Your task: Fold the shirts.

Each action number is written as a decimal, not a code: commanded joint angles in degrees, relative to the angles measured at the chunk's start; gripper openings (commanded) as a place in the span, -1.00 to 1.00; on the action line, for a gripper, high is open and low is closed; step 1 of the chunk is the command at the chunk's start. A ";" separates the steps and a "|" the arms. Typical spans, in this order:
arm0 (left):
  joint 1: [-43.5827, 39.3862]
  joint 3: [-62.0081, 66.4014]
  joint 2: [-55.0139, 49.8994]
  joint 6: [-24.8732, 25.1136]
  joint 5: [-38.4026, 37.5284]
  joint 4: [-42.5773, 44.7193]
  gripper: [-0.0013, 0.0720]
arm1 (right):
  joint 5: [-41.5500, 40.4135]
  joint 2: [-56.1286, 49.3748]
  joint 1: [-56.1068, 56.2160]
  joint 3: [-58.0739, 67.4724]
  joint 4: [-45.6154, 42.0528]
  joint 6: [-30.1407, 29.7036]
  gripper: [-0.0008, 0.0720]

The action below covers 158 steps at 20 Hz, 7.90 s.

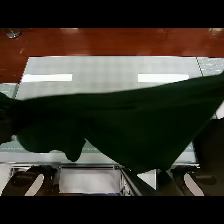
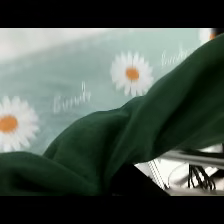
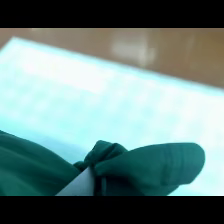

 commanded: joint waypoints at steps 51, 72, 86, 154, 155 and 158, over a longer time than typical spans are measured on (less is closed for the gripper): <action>32.50 -39.80 -33.75 22.99 31.30 -20.28 -0.89 | -16.24 -20.09 -35.01 -59.12 5.33 -9.14 0.72; 28.24 -37.55 -33.35 23.04 29.92 -23.21 -0.89 | -28.17 -39.06 -10.58 -48.65 15.58 -7.02 -0.90; 29.05 29.94 -11.06 13.29 35.39 -17.59 -0.90 | -17.29 -17.38 -10.58 22.95 4.92 -3.80 -0.90; 34.77 -20.17 -33.70 6.88 15.32 7.06 0.95 | -21.03 -36.68 -23.19 -39.41 21.07 -17.42 0.72; 36.94 -26.32 -30.82 6.95 16.98 5.18 0.95 | -23.30 -33.40 -23.19 -46.03 25.92 -21.42 0.72; 39.82 -39.28 -25.59 9.66 21.53 -2.51 0.95 | -24.11 -27.91 -23.04 -57.22 31.71 -26.12 0.72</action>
